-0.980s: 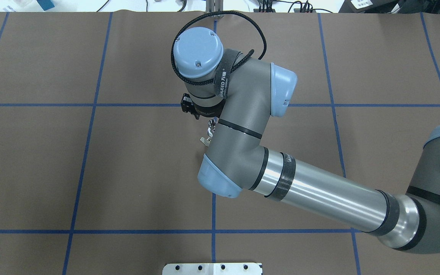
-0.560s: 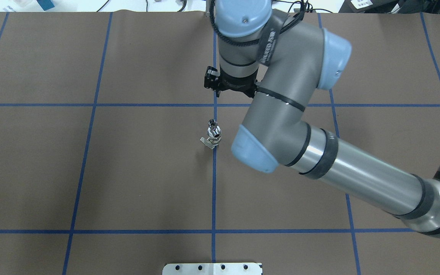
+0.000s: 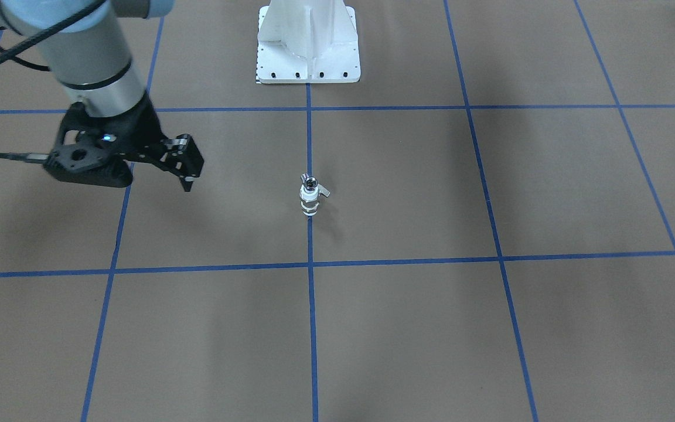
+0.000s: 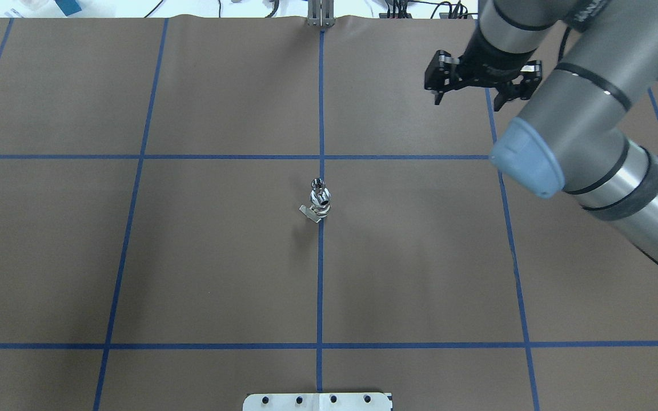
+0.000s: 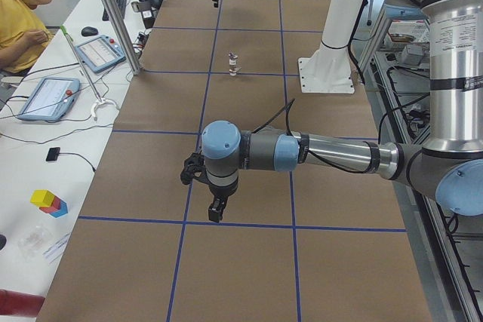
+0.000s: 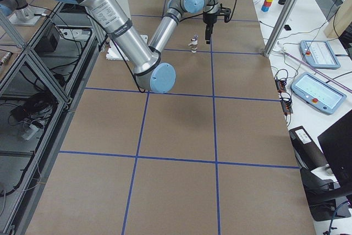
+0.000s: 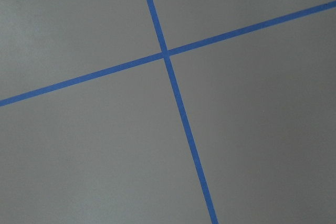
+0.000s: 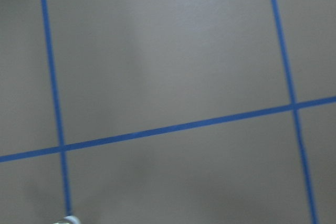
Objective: Assemble PPR valve and pipe with both arms
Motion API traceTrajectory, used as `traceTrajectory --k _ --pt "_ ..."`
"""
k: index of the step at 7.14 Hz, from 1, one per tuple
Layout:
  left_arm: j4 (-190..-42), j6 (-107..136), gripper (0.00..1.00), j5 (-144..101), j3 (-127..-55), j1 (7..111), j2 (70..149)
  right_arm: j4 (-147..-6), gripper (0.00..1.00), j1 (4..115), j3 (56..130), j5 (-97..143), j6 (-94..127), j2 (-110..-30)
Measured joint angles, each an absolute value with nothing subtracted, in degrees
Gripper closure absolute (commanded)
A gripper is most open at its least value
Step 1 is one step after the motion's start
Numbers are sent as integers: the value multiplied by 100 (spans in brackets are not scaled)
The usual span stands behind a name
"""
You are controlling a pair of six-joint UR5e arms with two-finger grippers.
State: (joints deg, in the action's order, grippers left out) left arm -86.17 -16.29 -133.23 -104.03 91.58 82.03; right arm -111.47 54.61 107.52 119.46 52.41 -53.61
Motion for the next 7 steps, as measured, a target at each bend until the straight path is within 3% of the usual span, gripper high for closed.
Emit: traceTrajectory --k 5,7 --pt "-8681 -977 0 -13520 -10304 9197 8008 -11042 1 7219 10667 12492 1559 -7237" --pt "-8719 -930 0 -13512 -10326 9202 8052 -10311 1 7783 10222 12544 586 -7991"
